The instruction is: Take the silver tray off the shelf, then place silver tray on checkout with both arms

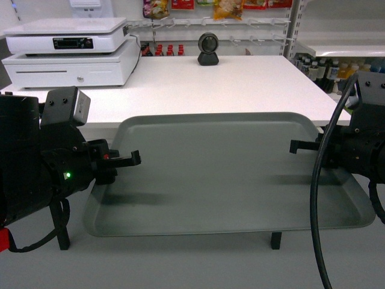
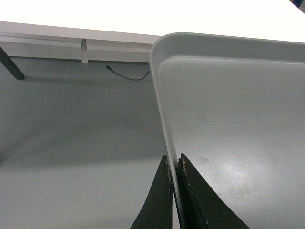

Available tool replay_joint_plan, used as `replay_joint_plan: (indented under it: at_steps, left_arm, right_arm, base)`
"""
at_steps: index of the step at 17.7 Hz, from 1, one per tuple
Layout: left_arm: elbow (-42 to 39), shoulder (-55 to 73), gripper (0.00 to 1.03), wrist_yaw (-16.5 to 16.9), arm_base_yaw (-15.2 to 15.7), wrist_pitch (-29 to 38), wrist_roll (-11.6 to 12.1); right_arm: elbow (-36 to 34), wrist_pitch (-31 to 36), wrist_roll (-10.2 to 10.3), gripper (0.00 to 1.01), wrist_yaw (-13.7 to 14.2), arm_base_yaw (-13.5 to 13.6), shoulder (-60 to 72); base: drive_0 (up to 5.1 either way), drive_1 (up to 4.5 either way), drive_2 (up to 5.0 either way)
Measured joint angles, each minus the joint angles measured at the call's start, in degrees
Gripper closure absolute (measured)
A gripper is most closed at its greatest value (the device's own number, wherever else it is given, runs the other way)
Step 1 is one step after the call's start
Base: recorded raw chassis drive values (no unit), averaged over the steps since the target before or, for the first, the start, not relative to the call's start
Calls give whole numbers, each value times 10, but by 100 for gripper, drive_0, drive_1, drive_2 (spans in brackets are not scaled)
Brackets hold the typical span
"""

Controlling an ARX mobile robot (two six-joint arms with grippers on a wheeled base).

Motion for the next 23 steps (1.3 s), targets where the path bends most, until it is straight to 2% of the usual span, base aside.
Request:
replay_joint_plan:
  at_steps: [16,23]
  left_arm:
    - [0,0,100,-2,-4,-1,-2]
    - [0,0,100,-2,-4,-3,-2]
  right_arm:
    - [0,-1,0,98,-1,-1,0]
    - [0,-1,0,98,-1,0,0]
  base:
    - [-484,261,261]
    - [0,42,-42]
